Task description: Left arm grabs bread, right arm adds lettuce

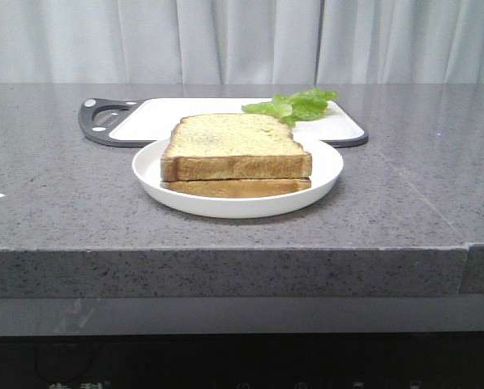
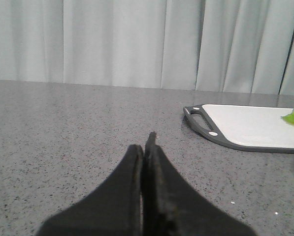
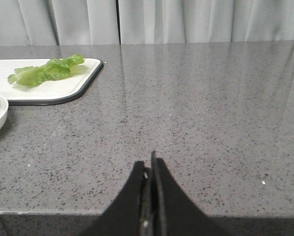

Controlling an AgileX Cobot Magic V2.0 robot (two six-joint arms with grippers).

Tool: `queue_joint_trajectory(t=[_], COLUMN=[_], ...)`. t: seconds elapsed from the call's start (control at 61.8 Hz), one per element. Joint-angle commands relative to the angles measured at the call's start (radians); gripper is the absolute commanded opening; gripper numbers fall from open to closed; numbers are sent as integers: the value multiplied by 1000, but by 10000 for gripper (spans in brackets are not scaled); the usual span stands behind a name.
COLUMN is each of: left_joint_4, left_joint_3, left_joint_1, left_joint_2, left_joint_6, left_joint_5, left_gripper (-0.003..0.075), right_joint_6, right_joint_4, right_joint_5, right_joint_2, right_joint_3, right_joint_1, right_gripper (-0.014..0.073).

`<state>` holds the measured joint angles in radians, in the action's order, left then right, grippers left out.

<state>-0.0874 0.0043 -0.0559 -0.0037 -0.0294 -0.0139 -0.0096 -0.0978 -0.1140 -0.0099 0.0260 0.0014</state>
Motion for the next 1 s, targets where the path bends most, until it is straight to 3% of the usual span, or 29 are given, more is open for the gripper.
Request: queue_joint_trajectory(t=[0.0, 0.227, 0.405, 0.583, 0.81, 0.988], left_joint_4=[-9, -62, -88, -86, -41, -41], left_joint_3=[6, -13, -149, -367, -630, -719], left_joint_1=[1, 1, 1, 1, 1, 1], left_joint_2=[-18, -18, -9, 81, 284, 424], left_joint_6=[-1, -1, -1, -1, -1, -1], left_joint_5=[82, 82, -39, -225, -430, -499], left_gripper=[-20, -20, -20, -20, -20, -20], right_joint_6=[-3, -3, -3, -3, -3, -3], right_joint_4=[9, 7, -6, -6, -6, -6], right_joint_5=[87, 114, 82, -56, -249, -359], right_joint_2=[-22, -22, -21, 15, 198, 366], right_joint_3=[-2, -14, -133, -327, -555, -662], right_joint_1=[1, 1, 1, 1, 1, 1], right_gripper=[-118, -118, -118, -118, -118, -118])
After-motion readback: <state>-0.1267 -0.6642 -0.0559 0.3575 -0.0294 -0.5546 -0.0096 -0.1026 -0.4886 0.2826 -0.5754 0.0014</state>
